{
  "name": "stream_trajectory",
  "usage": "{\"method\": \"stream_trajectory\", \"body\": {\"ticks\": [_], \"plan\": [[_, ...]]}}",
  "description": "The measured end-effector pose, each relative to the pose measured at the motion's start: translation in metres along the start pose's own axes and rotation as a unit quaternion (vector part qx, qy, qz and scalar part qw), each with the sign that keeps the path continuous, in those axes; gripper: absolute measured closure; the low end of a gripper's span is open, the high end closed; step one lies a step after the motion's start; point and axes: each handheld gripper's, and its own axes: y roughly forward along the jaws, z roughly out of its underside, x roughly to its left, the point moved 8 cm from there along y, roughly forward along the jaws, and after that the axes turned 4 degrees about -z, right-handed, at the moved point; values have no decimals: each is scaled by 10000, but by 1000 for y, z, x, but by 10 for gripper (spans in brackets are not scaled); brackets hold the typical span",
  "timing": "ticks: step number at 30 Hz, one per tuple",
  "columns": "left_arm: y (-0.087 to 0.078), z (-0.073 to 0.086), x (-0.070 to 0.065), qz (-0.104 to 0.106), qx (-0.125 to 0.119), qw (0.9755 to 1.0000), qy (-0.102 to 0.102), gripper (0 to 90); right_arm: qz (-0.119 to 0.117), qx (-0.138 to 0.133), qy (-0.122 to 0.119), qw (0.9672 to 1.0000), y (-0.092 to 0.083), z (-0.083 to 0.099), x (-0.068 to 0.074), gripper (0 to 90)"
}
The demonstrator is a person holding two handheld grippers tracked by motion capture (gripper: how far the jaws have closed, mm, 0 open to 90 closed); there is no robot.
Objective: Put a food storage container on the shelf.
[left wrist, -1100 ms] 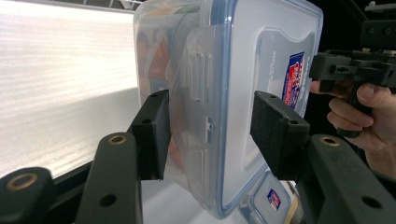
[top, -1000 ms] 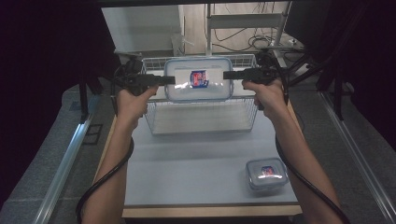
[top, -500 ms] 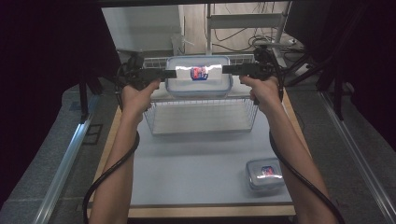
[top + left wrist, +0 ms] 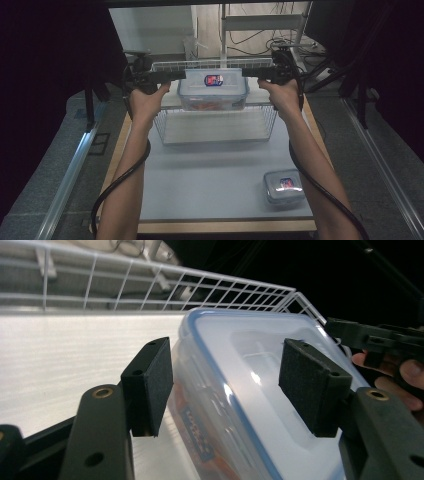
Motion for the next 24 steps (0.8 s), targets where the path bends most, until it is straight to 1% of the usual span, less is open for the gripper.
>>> {"method": "stream_trajectory", "body": {"ticks": [2, 4, 5, 7, 8, 9, 11, 13, 14, 16, 18, 19, 22, 23, 24], "plan": [[-7, 3, -3, -36, -50, 9996, 261, 396, 64, -13, -146, 9999, -7, 1, 0, 470], [-14, 7, -9, -59, -109, 9984, 556, 418, 159, -15, -313, 9994, -13, 4, 1, 504], [-17, 10, -11, -86, -121, 9976, 681, 437, 167, -17, -385, 9991, -16, 7, 3, 533], [-24, 17, -17, -119, -130, 9956, 925, 496, 103, 7, -538, 9985, -22, 13, 8, 597], [-27, 21, -20, -107, -135, 9946, 1028, 516, 108, 27, -643, 9979, -24, 17, 10, 631], [-30, 26, -23, -103, -132, 9932, 1152, 541, 102, 40, -793, 9968, -27, 21, 13, 660], [-36, 37, -26, -137, -160, 9902, 1381, 614, 128, 38, -1017, 9947, -33, 30, 20, 719], [-41, 51, -29, -37, -162, 9890, 1471, 696, 141, 31, -1235, 9922, -38, 39, 26, 776], [-44, 58, -30, -11, -167, 9876, 1561, 723, 146, 33, -1342, 9908, -41, 44, 29, 797], [-49, 72, -31, 46, -197, 9860, 1653, 791, 199, 8, -1492, 9886, -47, 53, 34, 853], [-52, 87, -32, 121, -205, 9845, 1736, 854, 104, 0, -1614, 9868, -52, 63, 39, 894], [-53, 93, -32, 142, -212, 9836, 1787, 889, 60, 2, -1642, 9864, -53, 69, 41, 896], [-50, 109, -33, 188, -192, 9820, 1869, 900, -59, 139, -1707, 9852, -52, 86, 49, 897], [-48, 112, -33, 184, -170, 9813, 1910, 900, -102, 189, -1744, 9844, -49, 92, 52, 897], [-45, 115, -34, 189, -154, 9810, 1923, 900, -143, 242, -1791, 9834, -46, 96, 54, 897]]}}
